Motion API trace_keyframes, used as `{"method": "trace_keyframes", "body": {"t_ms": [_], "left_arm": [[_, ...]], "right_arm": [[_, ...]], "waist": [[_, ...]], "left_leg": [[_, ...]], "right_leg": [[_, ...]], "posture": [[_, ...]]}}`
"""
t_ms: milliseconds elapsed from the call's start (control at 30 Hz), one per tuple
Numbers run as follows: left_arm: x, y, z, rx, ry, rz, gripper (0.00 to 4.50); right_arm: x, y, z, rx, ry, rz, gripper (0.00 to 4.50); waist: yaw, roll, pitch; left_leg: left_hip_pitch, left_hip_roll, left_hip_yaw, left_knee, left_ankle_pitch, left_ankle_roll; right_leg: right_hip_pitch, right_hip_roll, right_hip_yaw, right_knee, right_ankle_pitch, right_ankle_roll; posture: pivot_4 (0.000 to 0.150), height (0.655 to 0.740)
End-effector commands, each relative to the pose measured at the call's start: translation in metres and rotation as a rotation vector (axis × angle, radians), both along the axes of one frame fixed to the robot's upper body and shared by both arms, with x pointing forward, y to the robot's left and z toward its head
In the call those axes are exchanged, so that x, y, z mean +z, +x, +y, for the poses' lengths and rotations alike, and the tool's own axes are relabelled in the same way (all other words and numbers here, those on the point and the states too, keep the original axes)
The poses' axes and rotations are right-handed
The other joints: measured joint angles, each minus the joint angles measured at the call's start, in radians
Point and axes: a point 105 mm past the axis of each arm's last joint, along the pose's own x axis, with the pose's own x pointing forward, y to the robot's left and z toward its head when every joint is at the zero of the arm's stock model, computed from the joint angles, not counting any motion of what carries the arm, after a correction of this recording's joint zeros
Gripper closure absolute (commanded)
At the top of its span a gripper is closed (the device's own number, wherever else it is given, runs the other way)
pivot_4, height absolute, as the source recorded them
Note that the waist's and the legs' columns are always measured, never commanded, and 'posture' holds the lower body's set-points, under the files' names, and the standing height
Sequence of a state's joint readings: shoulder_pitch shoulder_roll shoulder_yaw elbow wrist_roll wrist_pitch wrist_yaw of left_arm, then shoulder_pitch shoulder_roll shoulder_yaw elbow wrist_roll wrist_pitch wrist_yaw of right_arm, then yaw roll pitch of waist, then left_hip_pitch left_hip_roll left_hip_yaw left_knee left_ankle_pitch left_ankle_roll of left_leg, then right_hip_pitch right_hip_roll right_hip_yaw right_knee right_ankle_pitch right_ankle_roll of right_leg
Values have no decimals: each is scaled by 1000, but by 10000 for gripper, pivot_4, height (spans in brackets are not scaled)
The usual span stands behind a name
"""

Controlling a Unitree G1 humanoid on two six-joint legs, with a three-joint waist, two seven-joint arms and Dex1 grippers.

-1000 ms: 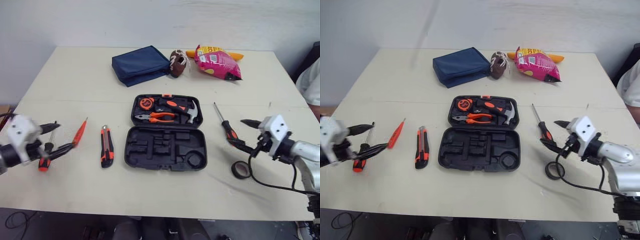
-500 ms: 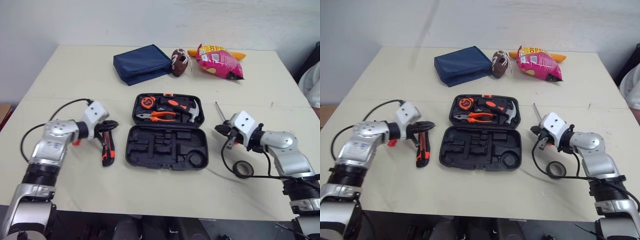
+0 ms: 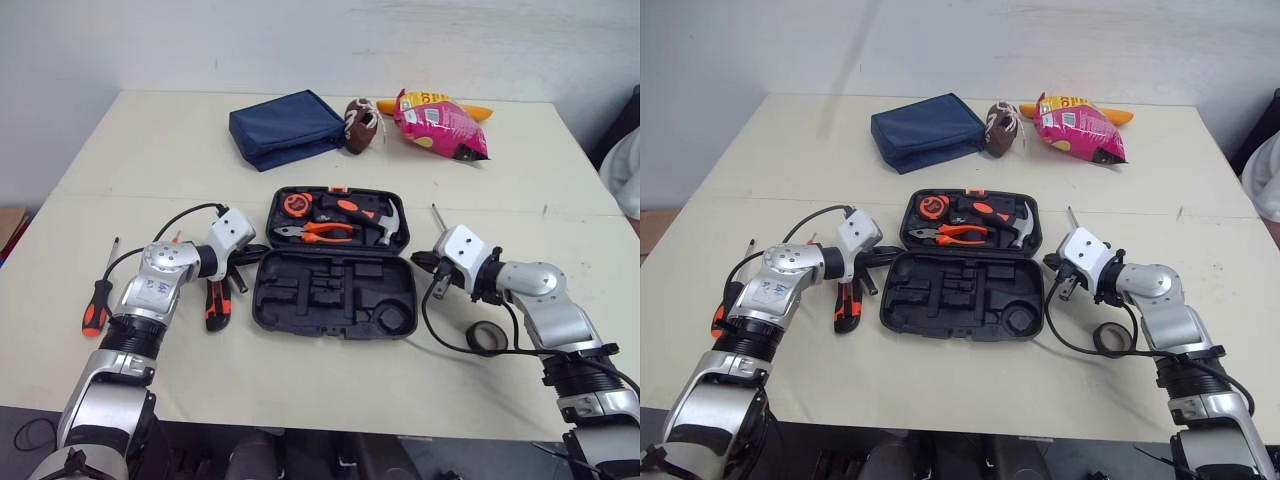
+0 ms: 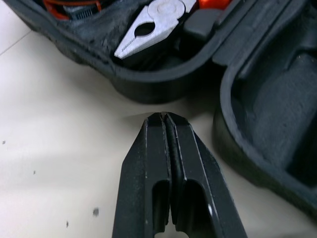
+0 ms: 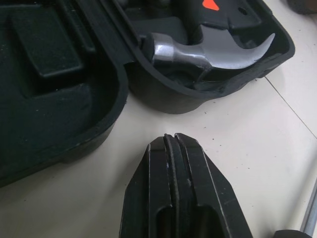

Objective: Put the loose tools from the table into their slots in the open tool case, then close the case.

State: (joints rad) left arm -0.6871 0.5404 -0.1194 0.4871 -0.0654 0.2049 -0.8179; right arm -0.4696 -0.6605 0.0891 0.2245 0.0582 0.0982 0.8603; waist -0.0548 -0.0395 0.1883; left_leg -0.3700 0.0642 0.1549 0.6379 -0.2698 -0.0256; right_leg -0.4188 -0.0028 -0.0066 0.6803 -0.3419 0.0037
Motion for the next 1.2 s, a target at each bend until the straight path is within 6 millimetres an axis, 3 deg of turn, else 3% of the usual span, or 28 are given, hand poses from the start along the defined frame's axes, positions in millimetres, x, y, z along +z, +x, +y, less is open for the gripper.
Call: {"method": "trace_keyframes", "body": {"t_ms": [33, 267, 600, 800, 1133, 1200], "left_arm": [[7, 6, -7, -15, -8, -43, 44598], [3, -11, -28, -168, 20, -31, 44598], [5, -46, -30, -236, 30, -26, 44598], [-2, -65, -19, -221, 56, 11, 44598], [-2, -63, 1, -139, 77, 6, 44598], [10, -68, 5, -160, 39, -40, 44598]], "right_arm": [[10, 1, 9, 53, -3, -40, 45000], [10, -4, 23, 146, 22, -42, 45000], [3, -25, 19, 211, 4, -4, 45000], [0, -39, 15, 230, 5, 43, 45000], [-5, -46, 10, 216, 8, 80, 45000], [-1, -42, -6, 163, -18, 47, 45000]], "waist": [[0, 0, 0], [2, 0, 0], [0, 0, 0], [-2, 0, 0], [-4, 0, 0], [-4, 0, 0]], "left_leg": [[0, 0, 0, 0, 0, 0], [-1, 0, 0, 3, 0, 0], [0, 0, 0, 2, 0, 0], [0, 0, 0, 2, 0, 0], [0, 0, -1, 2, 0, 0], [0, 0, -1, 2, 0, 0]], "right_leg": [[0, 0, 0, 0, 0, 0], [0, 0, 0, 1, 0, 0], [0, 0, 0, 2, 0, 0], [0, 0, 0, 2, 0, 0], [0, 0, 0, 2, 0, 0], [0, 0, 0, 2, 0, 0]], "posture": [[1500, 7400], [1500, 7400], [1500, 7400], [1500, 7400], [1500, 7400], [1500, 7400]]}}
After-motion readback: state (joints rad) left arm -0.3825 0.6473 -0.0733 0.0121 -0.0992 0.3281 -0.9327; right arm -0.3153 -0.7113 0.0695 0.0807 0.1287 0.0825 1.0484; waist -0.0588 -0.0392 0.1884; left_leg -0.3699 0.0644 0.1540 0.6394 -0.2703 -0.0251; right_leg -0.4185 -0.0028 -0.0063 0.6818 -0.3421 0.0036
